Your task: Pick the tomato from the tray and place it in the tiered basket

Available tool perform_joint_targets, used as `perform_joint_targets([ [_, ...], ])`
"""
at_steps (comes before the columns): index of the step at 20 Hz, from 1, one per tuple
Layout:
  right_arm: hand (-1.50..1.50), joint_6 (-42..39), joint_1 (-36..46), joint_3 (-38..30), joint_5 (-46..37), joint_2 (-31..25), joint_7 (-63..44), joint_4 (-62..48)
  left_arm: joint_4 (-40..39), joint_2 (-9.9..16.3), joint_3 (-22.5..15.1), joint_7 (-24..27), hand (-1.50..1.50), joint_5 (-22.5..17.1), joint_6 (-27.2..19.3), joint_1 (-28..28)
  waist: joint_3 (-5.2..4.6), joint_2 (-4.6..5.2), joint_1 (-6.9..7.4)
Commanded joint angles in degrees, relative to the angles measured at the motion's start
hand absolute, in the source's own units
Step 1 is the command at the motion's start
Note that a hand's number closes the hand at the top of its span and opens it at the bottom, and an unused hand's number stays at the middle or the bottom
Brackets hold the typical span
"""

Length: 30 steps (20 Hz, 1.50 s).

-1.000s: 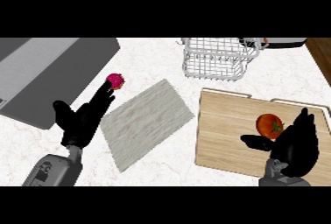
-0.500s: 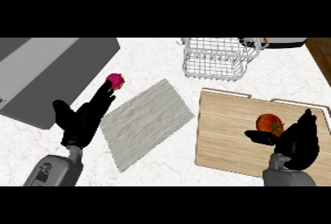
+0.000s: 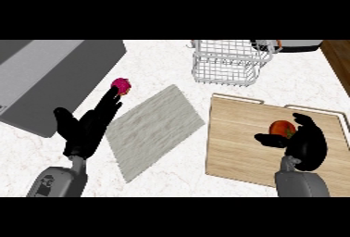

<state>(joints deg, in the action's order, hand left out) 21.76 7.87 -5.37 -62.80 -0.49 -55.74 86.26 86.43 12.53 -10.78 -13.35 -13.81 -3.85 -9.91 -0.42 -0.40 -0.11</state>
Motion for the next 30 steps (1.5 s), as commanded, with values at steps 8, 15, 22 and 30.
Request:
perform_joint_targets([
  [8,1.50,5.3,2.9,1.4,-3.8,0.3,1.5,-4.1,-0.2,-1.2,3.7,-1.1,0.00,1.8,2.8,-0.6,0.43,0.38,0.17],
  [15,1.50,-20.6,-3.4,12.6,3.0,-9.9,18.7,-7.3,-0.4,-1.3,2.4,0.0,0.00,1.5,2.8,-0.2,0.37,0.47,0.83],
  [22,1.50,-28.1,-10.0,11.3,10.2,-12.5,17.9,18.0,1.6,-2.5,2.1,-1.3,0.00,2.8,1.4,2.4,0.38,0.06,-0.61],
  [30,1.50,-34.1,-5.2,6.8,15.5,-12.4,8.5,42.8,-0.7,-3.6,2.8,-0.8,0.00,3.6,0.8,-0.1,0.34,0.08,-0.98],
])
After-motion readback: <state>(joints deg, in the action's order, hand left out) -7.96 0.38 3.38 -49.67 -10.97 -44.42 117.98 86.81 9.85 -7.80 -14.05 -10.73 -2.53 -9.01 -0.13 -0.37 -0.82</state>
